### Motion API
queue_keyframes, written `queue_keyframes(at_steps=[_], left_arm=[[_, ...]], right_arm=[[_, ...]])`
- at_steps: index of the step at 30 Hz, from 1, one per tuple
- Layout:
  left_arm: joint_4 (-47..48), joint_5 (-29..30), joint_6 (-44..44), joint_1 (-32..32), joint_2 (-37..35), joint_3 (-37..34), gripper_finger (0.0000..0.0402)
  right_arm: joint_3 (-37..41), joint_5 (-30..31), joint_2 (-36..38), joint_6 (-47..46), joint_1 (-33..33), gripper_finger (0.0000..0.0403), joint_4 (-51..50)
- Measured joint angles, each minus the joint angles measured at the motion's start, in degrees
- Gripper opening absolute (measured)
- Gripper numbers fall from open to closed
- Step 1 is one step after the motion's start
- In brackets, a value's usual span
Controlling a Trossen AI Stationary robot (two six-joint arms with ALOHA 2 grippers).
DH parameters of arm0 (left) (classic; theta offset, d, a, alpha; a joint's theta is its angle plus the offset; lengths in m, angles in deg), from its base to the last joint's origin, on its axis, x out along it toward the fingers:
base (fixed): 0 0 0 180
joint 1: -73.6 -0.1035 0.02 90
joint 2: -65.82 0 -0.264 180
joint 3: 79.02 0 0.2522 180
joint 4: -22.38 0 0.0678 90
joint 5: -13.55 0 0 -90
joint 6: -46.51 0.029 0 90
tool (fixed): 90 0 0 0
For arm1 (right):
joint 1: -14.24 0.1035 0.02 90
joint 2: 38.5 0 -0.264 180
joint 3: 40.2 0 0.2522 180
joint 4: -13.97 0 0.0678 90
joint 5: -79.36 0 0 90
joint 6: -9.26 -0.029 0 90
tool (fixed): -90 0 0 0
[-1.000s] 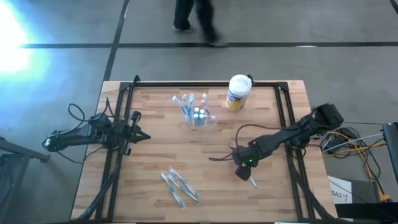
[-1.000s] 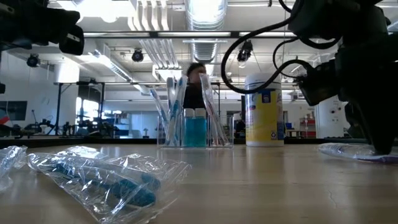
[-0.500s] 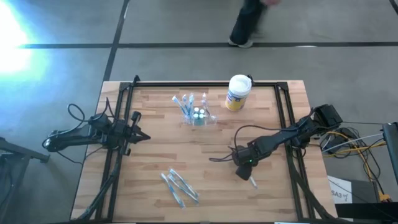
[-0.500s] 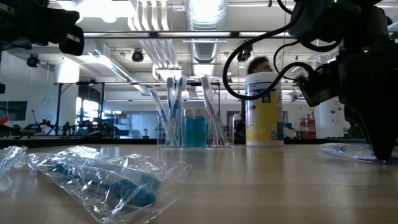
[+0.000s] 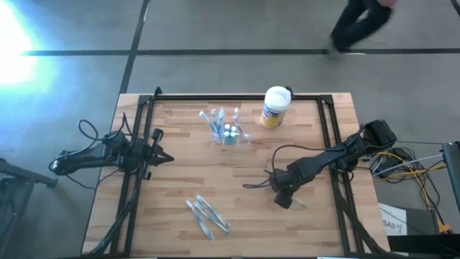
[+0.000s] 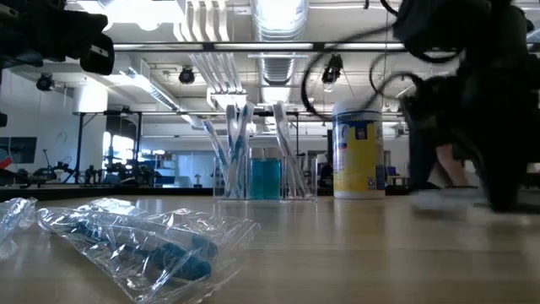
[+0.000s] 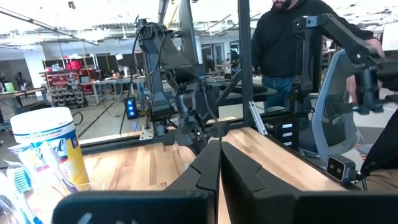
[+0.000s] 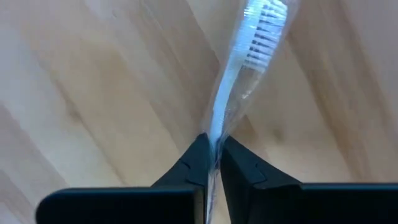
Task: Pick & Place toothbrushing station
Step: Put the purple toothbrush into the transparent organizer
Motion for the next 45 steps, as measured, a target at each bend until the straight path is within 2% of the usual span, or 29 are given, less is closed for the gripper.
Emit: queue_keyframes(at_steps=[3, 7, 11, 16, 21, 26, 30, 33, 36, 42, 45], left_arm=[[0.00, 0.02, 0.51, 0.00, 0.02, 0.00, 0.0011], [-0.06, 0.03, 0.57, 0.00, 0.01, 0.00, 0.0008], [-0.28, 0.04, 0.92, 0.00, 0.00, 0.00, 0.0013], [-0.46, 0.19, 1.52, 0.00, 0.01, 0.00, 0.0018], [-0.47, 2.23, 2.36, 0.00, 0.00, 0.00, 0.0010], [0.02, 8.16, -2.08, 0.00, 0.40, 1.18, 0.0004], [3.88, 12.47, -1.93, -0.02, 1.87, 3.60, 0.0004], [4.05, 13.09, -0.82, -0.15, 2.32, 4.47, 0.0003], [3.67, 13.16, 0.00, -0.15, 2.25, 5.06, 0.0003], [4.89, 15.80, 3.17, -0.17, 2.21, 4.72, 0.0004], [5.00, 16.90, 3.56, -0.17, 2.25, 4.70, 0.0007]], right_arm=[[-1.56, 2.33, 4.86, 2.06, -0.07, 0.0019, 0.56], [-3.56, 5.72, 10.44, 10.35, 0.00, 0.0019, 1.17], [-4.99, 9.59, 17.20, 23.84, -0.13, 0.0019, 7.91], [-3.87, 9.64, 25.12, 42.69, -1.40, 0.0018, 18.77], [-2.88, 9.59, 32.81, 53.08, -4.30, 0.0018, 20.22], [0.90, 6.31, 39.45, 56.77, -7.20, 0.0018, 25.14], [6.01, 2.88, 44.09, 58.03, -8.89, 0.0018, 31.32], [9.91, 1.71, 47.93, 57.47, -10.22, 0.0018, 35.68], [13.10, 1.90, 51.87, 56.78, -11.58, 0.0018, 35.95], [23.33, 0.22, 59.46, 58.54, -13.60, 0.0018, 48.20], [27.17, 0.88, 61.75, 56.72, -15.48, 0.0018, 49.80]])
